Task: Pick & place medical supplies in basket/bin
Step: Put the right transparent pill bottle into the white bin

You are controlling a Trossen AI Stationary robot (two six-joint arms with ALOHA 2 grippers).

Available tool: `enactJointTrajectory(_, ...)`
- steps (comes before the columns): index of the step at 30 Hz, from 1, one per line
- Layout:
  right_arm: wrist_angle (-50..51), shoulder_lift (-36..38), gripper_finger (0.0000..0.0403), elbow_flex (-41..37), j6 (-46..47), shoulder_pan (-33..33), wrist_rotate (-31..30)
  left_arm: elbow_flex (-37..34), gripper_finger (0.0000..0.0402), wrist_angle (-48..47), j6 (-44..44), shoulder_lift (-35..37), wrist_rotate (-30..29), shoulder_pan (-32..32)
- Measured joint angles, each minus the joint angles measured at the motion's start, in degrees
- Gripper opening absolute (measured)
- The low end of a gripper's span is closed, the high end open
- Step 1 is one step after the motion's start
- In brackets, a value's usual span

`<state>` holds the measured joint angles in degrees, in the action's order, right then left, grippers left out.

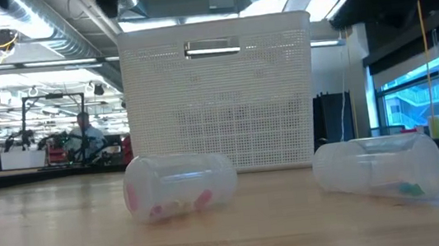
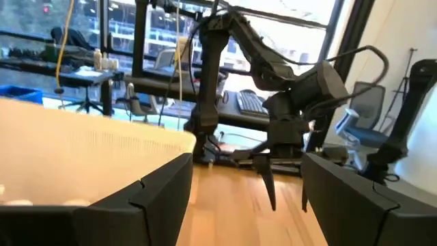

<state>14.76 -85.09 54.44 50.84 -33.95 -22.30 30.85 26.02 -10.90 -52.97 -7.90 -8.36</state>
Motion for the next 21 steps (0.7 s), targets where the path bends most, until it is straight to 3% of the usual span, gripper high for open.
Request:
enactJointTrajectory(8, 2.21, -12.50, 0.0209, 6.74, 3.28, 2.68, 3.58, -3.27, 0.0265, -0.18, -0.42, 0.92, 0.02, -1.81)
enactJointTrajectory(12, 4.93, -17.00, 0.0209, 10.19, 5.19, 4.34, 12.89, -3.96, 0.0265, -0.47, -0.42, 0.87, 0.04, -2.23)
enactJointTrajectory(15, 4.94, -18.62, 0.0209, 11.59, 2.07, 4.81, 19.01, -4.26, 0.0265, -0.65, -0.12, 0.86, 0.03, -2.25)
enactJointTrajectory(21, 5.88, -18.73, 0.0237, 12.17, 0.95, 5.76, 19.47, -4.26, 0.0265, -0.42, 3.05, 0.87, 0.02, -2.23)
